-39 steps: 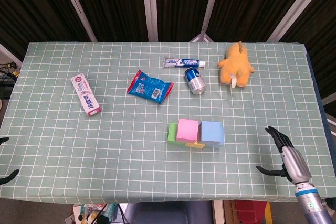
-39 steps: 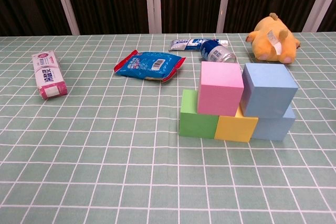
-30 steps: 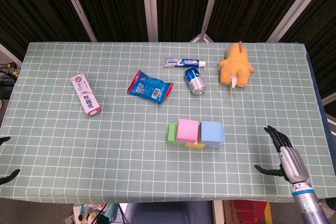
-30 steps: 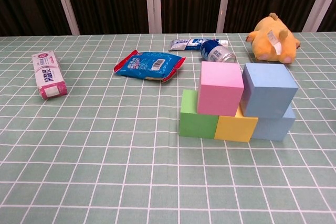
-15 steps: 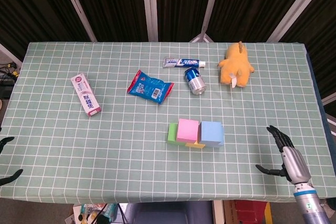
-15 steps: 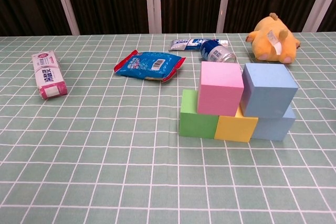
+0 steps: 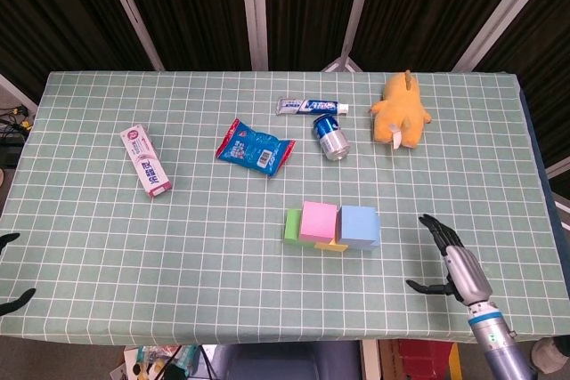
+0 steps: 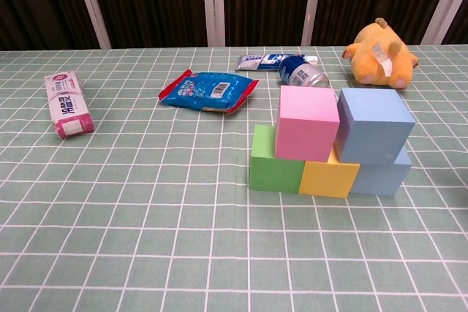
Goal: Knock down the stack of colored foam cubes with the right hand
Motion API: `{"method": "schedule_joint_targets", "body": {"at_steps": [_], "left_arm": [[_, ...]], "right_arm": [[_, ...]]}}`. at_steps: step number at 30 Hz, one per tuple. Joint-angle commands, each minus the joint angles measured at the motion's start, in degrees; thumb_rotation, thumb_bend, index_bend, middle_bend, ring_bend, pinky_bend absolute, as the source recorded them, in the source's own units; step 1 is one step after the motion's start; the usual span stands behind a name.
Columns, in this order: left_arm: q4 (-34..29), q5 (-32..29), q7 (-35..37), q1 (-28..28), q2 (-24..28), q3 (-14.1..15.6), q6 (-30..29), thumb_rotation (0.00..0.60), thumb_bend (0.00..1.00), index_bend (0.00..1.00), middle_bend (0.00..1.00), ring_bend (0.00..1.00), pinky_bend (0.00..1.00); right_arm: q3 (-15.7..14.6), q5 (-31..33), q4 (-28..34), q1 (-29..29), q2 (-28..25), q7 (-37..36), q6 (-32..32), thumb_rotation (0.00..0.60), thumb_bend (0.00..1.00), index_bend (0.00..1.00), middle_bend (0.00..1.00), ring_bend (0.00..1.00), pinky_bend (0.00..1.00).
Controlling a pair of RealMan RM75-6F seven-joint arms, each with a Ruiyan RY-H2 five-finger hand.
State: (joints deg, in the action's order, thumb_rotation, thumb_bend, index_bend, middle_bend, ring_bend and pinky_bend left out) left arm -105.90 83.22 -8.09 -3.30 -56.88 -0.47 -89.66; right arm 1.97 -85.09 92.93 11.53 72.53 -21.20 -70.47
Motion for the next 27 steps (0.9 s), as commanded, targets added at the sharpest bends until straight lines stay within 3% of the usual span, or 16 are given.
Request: {"method": "schedule_joint_targets", "body": {"at_steps": [1, 9, 27], "left_arm": [[-0.1, -0.2, -0.6, 0.4, -0.2, 0.0, 0.6, 0.6, 0.13, 0.21, 0.0, 0.0, 0.0], [-0.3, -0.4, -1.2, 0.3, -0.4, 0.0, 0.4, 0.6, 0.13, 0.21, 0.0, 0.0, 0.0], [-0.6, -1.2, -1.6, 0.1, -0.1, -0.1, 0.3, 0.6, 0.13, 0.21, 0.0, 0.0, 0.0]], "right_arm": [[1.4, 1.9, -0.5, 1.0, 2.1, 1.2, 0.9, 0.6, 0.04, 0.0, 0.0, 0.0, 0.0], [4.8, 6.0, -1.9, 3.2, 7.9, 2.2, 2.1, 0.6, 0.04, 0.0, 0.0, 0.0, 0.0], [7.2, 11.5, -2.9, 6.5, 15.9, 13.4, 3.6, 0.6, 0.04, 0.0, 0.0, 0.0, 0.0]]}}
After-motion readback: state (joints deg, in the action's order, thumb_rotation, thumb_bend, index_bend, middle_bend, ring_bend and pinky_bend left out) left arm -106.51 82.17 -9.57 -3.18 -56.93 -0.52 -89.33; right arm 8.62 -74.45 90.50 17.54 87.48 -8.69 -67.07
